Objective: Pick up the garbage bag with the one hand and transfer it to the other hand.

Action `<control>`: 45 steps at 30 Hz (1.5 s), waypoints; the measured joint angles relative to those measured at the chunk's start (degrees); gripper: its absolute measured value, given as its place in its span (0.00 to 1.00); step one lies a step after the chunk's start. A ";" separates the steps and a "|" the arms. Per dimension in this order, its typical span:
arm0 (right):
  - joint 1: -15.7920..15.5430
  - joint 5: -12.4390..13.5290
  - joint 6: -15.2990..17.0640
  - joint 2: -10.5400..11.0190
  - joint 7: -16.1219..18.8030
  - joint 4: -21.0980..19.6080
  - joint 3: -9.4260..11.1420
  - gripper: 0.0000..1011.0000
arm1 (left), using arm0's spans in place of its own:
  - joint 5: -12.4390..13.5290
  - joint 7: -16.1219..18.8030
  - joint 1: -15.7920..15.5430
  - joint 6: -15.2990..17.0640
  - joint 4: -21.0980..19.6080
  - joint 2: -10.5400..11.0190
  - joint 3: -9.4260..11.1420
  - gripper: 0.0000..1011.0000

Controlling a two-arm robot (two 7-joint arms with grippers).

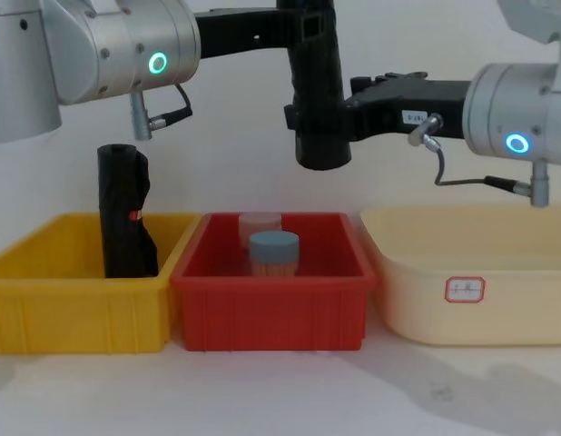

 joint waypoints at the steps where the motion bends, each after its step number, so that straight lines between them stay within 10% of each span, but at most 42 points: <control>1: 0.11 -0.04 0.02 -0.16 -0.08 0.23 0.01 0.99 | -0.05 0.02 0.04 0.12 -0.15 0.02 0.02 0.35; 34: 3.23 -0.97 1.05 -5.36 -2.21 9.31 2.07 0.99 | -2.49 0.80 0.68 2.70 -2.54 1.05 0.85 0.35; 45: 3.49 -0.04 -1.31 -6.58 -1.86 10.82 2.92 0.73 | -2.88 0.83 0.60 2.70 -2.29 0.93 1.06 0.35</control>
